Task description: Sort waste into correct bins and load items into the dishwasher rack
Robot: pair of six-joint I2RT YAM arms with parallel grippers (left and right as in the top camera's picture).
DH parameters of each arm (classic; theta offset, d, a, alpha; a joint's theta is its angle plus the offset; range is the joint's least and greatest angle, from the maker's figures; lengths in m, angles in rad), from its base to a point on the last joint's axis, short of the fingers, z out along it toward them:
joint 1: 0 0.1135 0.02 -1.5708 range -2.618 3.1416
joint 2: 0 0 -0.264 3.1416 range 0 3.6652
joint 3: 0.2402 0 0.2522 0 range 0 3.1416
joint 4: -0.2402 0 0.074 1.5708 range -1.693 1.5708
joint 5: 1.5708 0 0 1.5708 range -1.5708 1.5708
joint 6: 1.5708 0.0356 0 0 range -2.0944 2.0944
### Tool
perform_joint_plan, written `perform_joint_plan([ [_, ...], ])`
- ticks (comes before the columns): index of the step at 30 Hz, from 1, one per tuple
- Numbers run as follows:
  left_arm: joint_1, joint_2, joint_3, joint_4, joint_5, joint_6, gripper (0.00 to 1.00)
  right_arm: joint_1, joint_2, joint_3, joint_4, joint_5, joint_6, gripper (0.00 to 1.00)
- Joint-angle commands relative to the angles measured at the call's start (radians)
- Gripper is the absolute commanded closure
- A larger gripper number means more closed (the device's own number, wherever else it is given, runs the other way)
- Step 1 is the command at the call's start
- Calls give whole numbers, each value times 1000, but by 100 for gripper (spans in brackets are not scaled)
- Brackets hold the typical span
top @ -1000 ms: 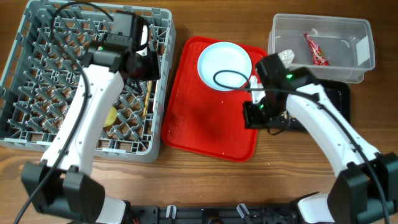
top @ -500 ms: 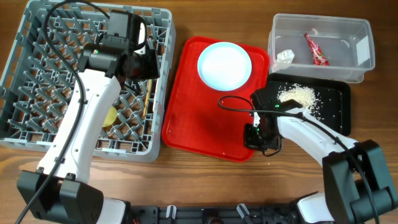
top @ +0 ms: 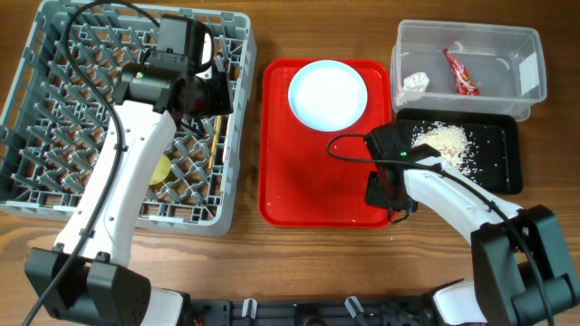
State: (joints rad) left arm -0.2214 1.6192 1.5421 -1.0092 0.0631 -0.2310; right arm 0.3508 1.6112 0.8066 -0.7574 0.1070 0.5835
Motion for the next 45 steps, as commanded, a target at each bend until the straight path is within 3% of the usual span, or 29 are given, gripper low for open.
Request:
perform_joint_plan([
  [1,-1,-16,-6,2,16,-13,53,-5,18,10,10,85,19,96],
  [6,-2,-16,-6,8,16,-13,37,-5,-25,67,-11,-123,-94,91],
  [8,-19,-16,-7,23,16,-12,30,-5,-103,123,-32,-196,-121,81],
  [11,-64,-15,-7,74,16,0,26,-11,-212,209,-81,-189,-144,56],
  [13,-113,-14,-7,130,15,56,23,-30,-269,251,-126,-145,-138,52],
  [18,-229,32,-7,308,15,123,19,-211,-359,358,-280,-127,-149,44],
  [22,-303,129,-7,447,15,123,18,-372,-361,438,-367,-135,-248,27],
  [27,-418,318,-7,650,15,124,16,-429,-358,439,-390,-139,-269,22],
  [32,-498,489,-7,661,3,254,16,-429,-358,439,-390,-159,-268,21],
  [36,-521,562,-7,646,-108,254,17,-429,-358,439,-397,-161,-269,21],
  [39,-520,577,-7,597,-121,254,26,-429,-358,439,-399,-161,-269,21],
  [45,-520,577,-7,439,-121,254,73,-429,-358,439,-400,-161,-268,21],
])
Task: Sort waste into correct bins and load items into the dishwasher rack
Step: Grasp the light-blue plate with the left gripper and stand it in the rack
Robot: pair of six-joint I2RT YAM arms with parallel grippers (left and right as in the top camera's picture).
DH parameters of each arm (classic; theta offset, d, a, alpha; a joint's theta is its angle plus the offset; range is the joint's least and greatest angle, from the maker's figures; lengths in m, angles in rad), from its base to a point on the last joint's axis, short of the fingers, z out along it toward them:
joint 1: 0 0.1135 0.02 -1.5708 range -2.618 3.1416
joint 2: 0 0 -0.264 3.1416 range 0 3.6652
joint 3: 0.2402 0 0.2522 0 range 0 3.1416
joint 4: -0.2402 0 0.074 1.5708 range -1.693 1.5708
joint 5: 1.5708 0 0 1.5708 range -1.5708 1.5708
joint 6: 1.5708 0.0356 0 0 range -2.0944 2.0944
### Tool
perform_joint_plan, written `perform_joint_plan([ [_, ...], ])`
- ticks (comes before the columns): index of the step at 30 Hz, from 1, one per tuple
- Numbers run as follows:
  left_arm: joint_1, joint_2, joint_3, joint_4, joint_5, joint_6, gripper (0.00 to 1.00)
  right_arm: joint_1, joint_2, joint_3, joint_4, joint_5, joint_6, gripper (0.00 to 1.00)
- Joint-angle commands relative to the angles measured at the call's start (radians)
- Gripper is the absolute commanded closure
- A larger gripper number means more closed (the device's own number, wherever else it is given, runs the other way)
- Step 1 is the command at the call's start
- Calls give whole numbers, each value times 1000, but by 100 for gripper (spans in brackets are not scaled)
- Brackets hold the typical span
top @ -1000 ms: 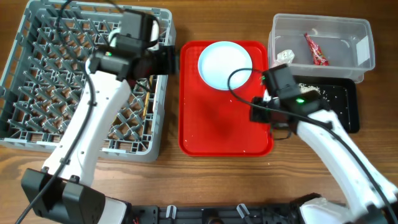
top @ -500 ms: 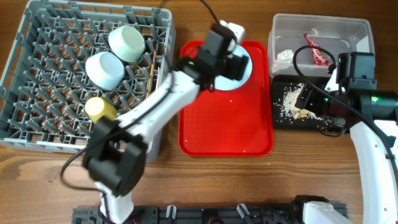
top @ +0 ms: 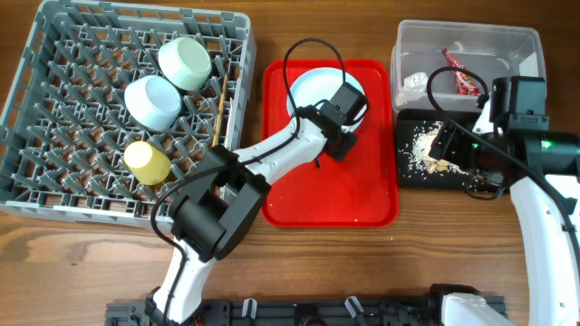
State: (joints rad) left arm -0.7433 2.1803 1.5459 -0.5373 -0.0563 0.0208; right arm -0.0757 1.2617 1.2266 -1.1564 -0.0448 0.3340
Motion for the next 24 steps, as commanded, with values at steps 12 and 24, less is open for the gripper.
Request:
perform_joint_plan([
  [12,-7,16,-11,-31,-1,-2,80,-2,-9,19,0,-9,-18,21],
  [24,-7,0,-8,-56,-2,-2,96,-2,-9,19,-8,-9,-17,21],
])
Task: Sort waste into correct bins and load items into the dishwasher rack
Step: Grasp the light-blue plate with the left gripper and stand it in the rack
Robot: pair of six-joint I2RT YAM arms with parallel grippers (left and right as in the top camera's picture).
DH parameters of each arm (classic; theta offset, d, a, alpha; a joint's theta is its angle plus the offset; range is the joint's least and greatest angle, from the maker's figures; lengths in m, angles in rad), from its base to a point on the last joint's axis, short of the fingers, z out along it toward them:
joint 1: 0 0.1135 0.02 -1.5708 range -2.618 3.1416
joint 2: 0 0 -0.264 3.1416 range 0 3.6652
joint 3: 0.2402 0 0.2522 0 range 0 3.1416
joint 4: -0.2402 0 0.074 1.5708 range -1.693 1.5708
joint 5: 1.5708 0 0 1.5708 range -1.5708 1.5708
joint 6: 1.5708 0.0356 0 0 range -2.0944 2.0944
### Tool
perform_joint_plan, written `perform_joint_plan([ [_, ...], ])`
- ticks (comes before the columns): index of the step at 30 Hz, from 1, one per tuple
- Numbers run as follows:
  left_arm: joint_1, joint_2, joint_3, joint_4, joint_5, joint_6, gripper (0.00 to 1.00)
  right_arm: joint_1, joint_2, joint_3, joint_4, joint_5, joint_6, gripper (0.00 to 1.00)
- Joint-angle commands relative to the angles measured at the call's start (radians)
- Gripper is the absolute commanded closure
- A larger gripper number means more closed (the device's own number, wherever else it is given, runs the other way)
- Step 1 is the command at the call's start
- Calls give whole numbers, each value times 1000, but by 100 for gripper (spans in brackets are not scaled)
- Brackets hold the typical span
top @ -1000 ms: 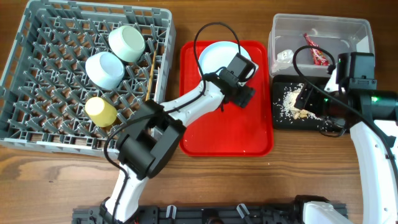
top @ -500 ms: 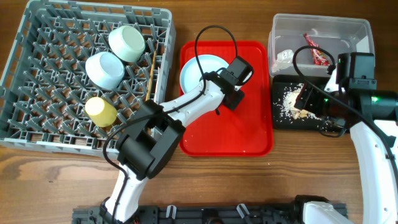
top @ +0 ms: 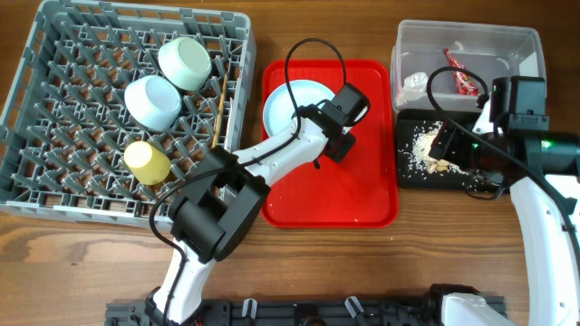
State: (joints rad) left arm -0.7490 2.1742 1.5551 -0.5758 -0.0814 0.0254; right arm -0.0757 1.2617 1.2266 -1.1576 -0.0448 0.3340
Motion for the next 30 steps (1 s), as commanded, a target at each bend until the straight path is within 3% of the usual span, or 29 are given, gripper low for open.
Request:
perform_joint_plan([
  [1,-4,-18,-11,-18,23,-6,96,-2,-9,19,-8,-9,-17,21],
  [10,2,-377,11,-65,23,-14,96,-2,-9,19,-11,-9,-16,21],
  [16,121,-590,11,-68,57,-93,96,-2,-9,19,-10,-9,-17,21],
  [19,243,-667,11,-68,194,-126,96,-2,-9,19,-10,-9,-16,21],
  [21,383,-690,11,-68,401,-238,96,-2,-9,19,-10,-9,-16,21],
  [26,624,-641,10,-68,788,-330,96,-2,-9,19,-11,-9,-16,21],
  [30,742,-568,10,-67,948,-378,96,-2,-9,19,-11,-9,-16,21],
])
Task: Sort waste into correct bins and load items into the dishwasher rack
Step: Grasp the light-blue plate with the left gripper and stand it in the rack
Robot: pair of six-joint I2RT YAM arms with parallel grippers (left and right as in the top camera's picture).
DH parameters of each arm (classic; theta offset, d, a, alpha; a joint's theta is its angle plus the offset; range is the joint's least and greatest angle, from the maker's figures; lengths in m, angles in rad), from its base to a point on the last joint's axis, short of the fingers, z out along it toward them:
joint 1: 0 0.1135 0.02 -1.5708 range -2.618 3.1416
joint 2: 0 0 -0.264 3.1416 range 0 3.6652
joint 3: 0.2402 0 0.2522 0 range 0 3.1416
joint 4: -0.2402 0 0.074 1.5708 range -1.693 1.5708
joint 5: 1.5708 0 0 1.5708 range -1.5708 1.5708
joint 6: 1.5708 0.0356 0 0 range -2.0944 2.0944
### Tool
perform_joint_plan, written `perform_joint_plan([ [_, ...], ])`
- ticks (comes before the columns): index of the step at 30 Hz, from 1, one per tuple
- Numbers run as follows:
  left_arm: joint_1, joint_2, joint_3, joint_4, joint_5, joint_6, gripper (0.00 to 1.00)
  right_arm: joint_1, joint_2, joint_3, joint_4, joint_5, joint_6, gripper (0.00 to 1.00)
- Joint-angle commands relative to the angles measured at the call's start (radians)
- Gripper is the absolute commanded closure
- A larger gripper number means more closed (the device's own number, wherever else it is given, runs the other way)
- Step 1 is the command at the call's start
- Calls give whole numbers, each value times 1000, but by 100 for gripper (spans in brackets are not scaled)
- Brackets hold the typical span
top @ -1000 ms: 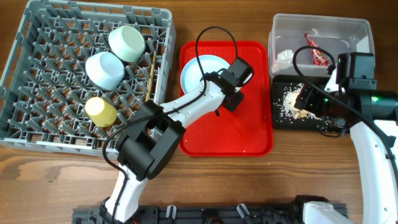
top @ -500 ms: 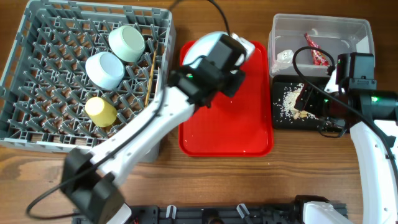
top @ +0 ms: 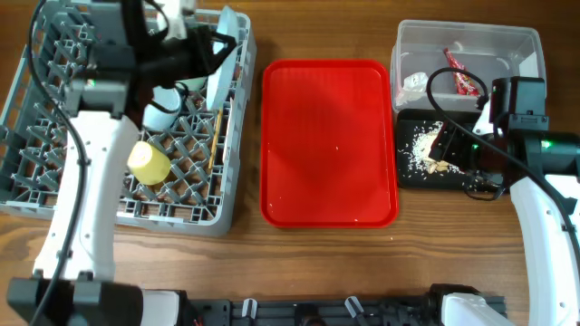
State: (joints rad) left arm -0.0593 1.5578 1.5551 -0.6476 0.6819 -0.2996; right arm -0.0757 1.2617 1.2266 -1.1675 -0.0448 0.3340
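My left gripper [top: 207, 52] is over the back right of the grey dish rack [top: 54, 181], shut on the white plate [top: 223, 56], which stands on edge, tilted. In the rack lie a yellow cup [top: 148, 160], a pale blue cup [top: 161, 116] partly hidden by my arm, and chopsticks [top: 216, 136]. The red tray [top: 331, 140] has nothing on it. My right gripper [top: 446, 145] hangs over the black bin [top: 494, 177] with food crumbs [top: 419, 145]; how its jaws stand does not show.
At the back right, a clear bin [top: 530, 54] holds a red wrapper [top: 460, 72] and a crumpled white scrap [top: 414, 83]. Bare wooden table lies in front of the tray and rack.
The plate has gone from the back left of the red tray to the rack's back right, on edge in my left gripper. The tray is bare. My right arm has not moved.
First my left arm was over the rack and my right gripper was at the tray's right edge, with the plate at the tray's back. Then my left gripper was at the plate and my right over the black bin. The plate shifted left, and is now at the rack.
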Motion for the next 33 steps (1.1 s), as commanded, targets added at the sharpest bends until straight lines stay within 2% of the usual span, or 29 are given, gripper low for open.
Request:
perform_joint_plan([
  [1,66,66,10,5,212,-53,96,-2,-9,19,-1,-9,-16,21],
  [9,81,208,9,3,217,-46,96,-2,-9,19,-1,-9,-16,21],
  [13,81,261,9,4,80,-45,96,-2,-9,19,-2,-9,-16,21],
  [14,81,261,9,11,63,-45,89,-2,-9,19,-2,-9,-16,21],
  [17,81,257,10,48,60,-45,28,-2,-9,19,-2,-9,-16,21],
  [18,81,254,10,55,60,-45,5,-2,-9,19,-3,-9,-16,21],
  [19,84,244,10,61,60,-45,0,-2,-9,19,-4,-9,-16,21],
  [22,96,188,10,55,48,-45,0,-2,-9,19,1,-10,-16,19],
  [24,96,141,10,11,-40,-21,0,-2,-9,19,5,-39,-20,15],
  [25,95,115,10,-29,-108,18,0,-2,-9,19,10,-56,-21,13],
  [26,85,68,10,-129,-280,46,0,-2,-9,19,36,-118,-72,12],
  [28,67,29,10,-291,-517,44,0,10,-9,19,105,-203,-134,8],
  [31,61,34,8,-454,-674,23,0,70,-9,19,229,-201,-151,0],
  [33,62,36,8,-520,-702,22,0,104,-5,19,296,-177,-151,0],
])
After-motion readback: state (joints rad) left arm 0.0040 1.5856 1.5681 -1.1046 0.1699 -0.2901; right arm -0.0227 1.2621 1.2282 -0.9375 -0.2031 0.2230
